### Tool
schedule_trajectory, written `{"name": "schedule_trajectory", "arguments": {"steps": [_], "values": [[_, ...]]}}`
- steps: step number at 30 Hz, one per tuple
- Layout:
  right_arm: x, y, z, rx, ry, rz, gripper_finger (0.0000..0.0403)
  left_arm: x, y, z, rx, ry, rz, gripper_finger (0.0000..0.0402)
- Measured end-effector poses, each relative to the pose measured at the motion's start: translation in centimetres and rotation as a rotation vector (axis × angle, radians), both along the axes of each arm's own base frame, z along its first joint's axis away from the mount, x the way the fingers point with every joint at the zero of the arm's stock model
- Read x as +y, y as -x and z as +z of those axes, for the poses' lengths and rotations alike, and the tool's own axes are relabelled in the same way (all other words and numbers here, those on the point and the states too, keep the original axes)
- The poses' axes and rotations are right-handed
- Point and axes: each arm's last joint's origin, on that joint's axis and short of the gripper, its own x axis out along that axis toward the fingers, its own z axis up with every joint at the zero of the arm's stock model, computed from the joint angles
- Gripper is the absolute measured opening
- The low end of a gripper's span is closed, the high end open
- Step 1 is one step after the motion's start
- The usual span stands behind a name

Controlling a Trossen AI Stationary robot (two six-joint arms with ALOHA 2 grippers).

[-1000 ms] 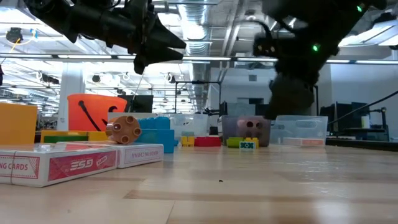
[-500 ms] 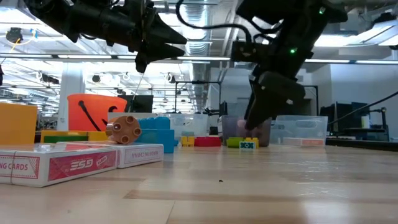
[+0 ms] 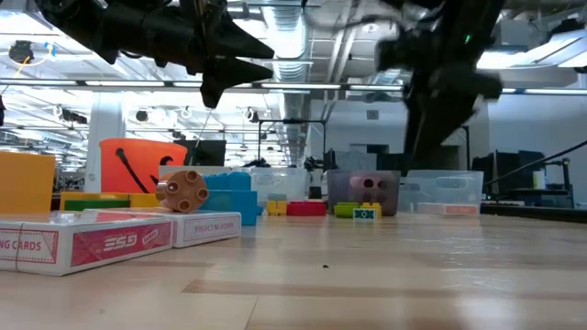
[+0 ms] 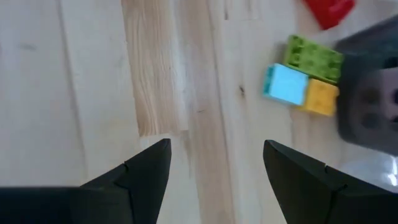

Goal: Pick & Place Toys
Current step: Put the small light green game piece into the left transparent bin

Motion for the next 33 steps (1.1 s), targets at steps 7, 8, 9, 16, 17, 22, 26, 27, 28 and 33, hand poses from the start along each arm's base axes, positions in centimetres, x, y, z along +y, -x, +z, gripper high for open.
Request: {"name": "schedule_trajectory", "arguments": {"steps": [7, 8, 9, 16, 17, 22, 26, 27, 28, 33], "values": [[-0.8, 4.4, 3.8, -0.266, -0.038, -0.021, 0.0250, 0.0, 0.0, 0.0, -0.001, 0.030, 0.005, 0.0148], [-1.0, 5.2, 3.7, -0.323, -0.053, -0.028, 0.0250, 0.0, 0.0, 0.0, -0.001, 0.031, 0.005, 0.0148], [-1.2, 6.1, 3.4, -0.389, -0.070, -0.034, 0.0250, 0.0, 0.0, 0.0, -0.001, 0.031, 0.005, 0.0148], [-2.1, 10.0, -1.7, -0.977, -0.201, -0.024, 0.0250, 0.0, 0.0, 0.2, -0.022, 0.029, 0.006, 0.0152], [-2.3, 10.5, -2.4, -1.052, -0.213, -0.032, 0.0250, 0.0, 0.0, 0.3, -0.029, 0.023, 0.008, 0.0152], [-3.3, 12.9, -6.0, -1.250, -0.292, -0.149, 0.0250, 0.1, -0.1, 0.6, -0.059, -0.030, 0.043, 0.0153], [-3.4, 12.6, -6.8, -1.212, -0.254, -0.274, 0.0249, 0.3, 0.0, 0.6, -0.054, -0.074, 0.091, 0.0150], [-3.3, 12.2, -6.7, -1.216, -0.247, -0.283, 0.0249, 0.3, 0.0, 0.5, -0.049, -0.077, 0.104, 0.0150], [-3.3, 11.8, -6.6, -1.214, -0.237, -0.292, 0.0249, 0.4, 0.0, 0.5, -0.041, -0.080, 0.119, 0.0149], [-3.3, 10.7, -6.6, -1.200, -0.155, -0.327, 0.0249, 0.5, -0.6, -0.7, 0.005, -0.096, 0.181, 0.0148]]}}
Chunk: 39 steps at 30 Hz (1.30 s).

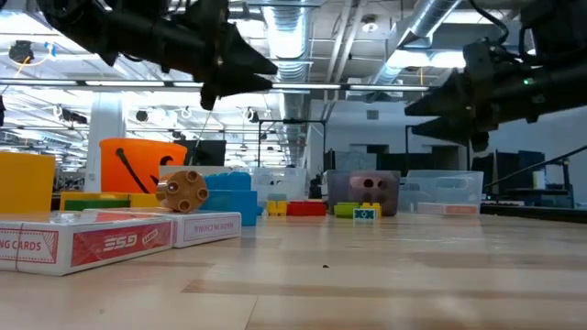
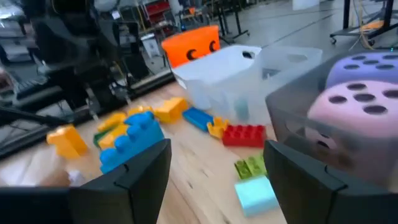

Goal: Pick & Place Toys
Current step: Put the small light green game piece into the left transparent bin

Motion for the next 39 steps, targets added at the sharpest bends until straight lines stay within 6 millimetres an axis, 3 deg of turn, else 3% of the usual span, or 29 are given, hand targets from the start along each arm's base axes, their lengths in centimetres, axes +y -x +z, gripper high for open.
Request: {"name": "schedule_trajectory", "arguments": {"steps": [5, 15, 23, 29, 39], "values": [[-0.2, -1.0, -0.2, 0.036, 0.014, -0.041, 0.0249, 0.1, -2.4, -2.4, 0.098, -0.016, 0.083, 0.0147], [-1.3, -1.9, -0.5, 0.069, 0.029, -0.156, 0.0249, -0.1, -9.9, -6.0, 0.193, -0.064, 0.131, 0.0149], [-1.2, -2.0, -1.4, 0.085, -0.023, -0.157, 0.0249, -0.1, -12.8, -7.7, 0.238, -0.095, 0.140, 0.0163], [-1.2, -2.1, -2.0, 0.115, -0.017, -0.159, 0.0249, -0.1, -14.1, -9.5, 0.299, -0.109, 0.160, 0.0205], [-1.3, -2.1, -2.4, 0.136, -0.013, -0.170, 0.0249, 1.0, -15.3, -11.7, 0.329, -0.088, 0.194, 0.0318]]}}
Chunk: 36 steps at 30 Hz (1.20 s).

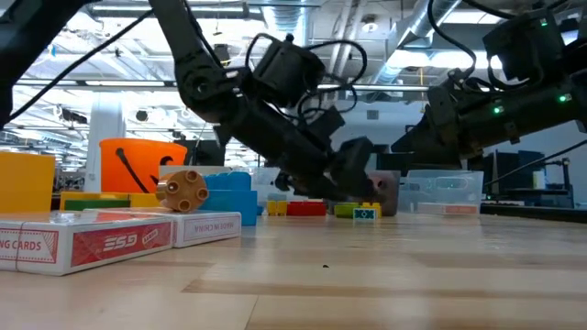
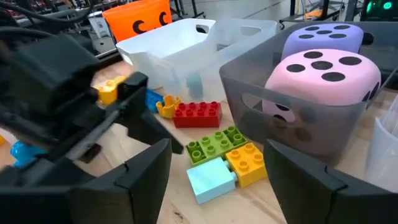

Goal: Pick & Place Toys
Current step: Put the small light green game piece into the left transparent bin

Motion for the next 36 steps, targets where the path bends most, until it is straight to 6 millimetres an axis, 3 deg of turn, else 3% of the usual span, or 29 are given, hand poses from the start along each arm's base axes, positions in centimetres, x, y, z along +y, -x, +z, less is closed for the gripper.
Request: {"name": "schedule_trajectory", "arguments": {"steps": [8, 24, 36], "values": [[0.0, 0.0, 0.0, 0.002, 0.003, 0.000, 0.0249, 1.5, 0.0, -0.8, 0.007, 0.039, 0.083, 0.0356], [0.0, 0.1, -0.2, 0.024, 0.006, 0.000, 0.0249, 2.8, 0.4, -0.7, 0.032, -0.028, 0.199, 0.0350], [0.0, 0.1, -0.1, 0.008, -0.009, -0.004, 0.0249, 4.2, 0.3, -0.7, 0.023, 0.029, 0.143, 0.0339]]}}
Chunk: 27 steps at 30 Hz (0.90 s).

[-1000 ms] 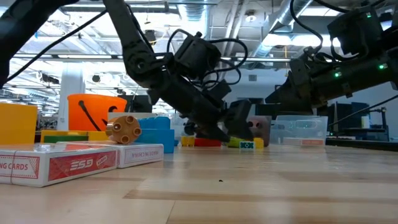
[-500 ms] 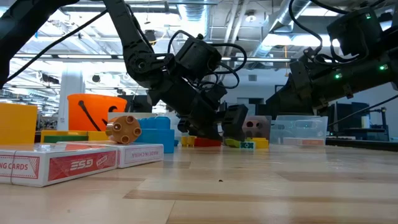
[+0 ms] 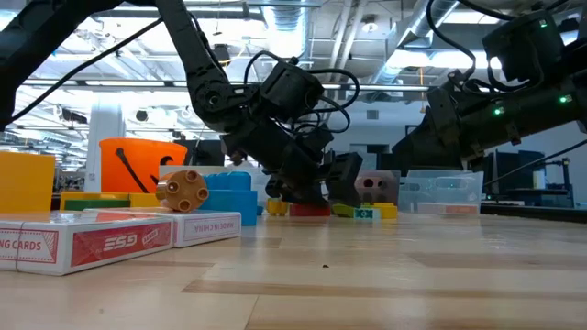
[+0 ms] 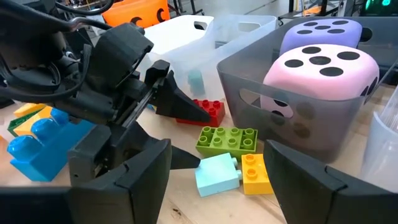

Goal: Pick & Place Toys
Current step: Put the small light green game piece into the left transparent bin

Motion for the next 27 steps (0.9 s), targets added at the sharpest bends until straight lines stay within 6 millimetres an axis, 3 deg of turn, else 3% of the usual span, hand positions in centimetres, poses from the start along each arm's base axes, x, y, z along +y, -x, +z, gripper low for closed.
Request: {"name": "schedule_trajectory", "arguments": {"steps": [7, 20, 27], "values": [[0.0, 0.0, 0.0, 0.000, 0.000, 0.000, 0.0249, 0.0, 0.0, -0.1, -0.002, 0.000, 0.000, 0.0283], [0.0, 0.0, 0.0, 0.004, 0.000, 0.000, 0.0249, -0.3, -0.2, -0.8, 0.005, 0.030, -0.051, 0.0120], [0.0, 0.0, -0.1, 0.013, 0.000, 0.003, 0.0249, -1.2, -0.3, -0.9, 0.000, 0.068, -0.109, 0.0125]]}}
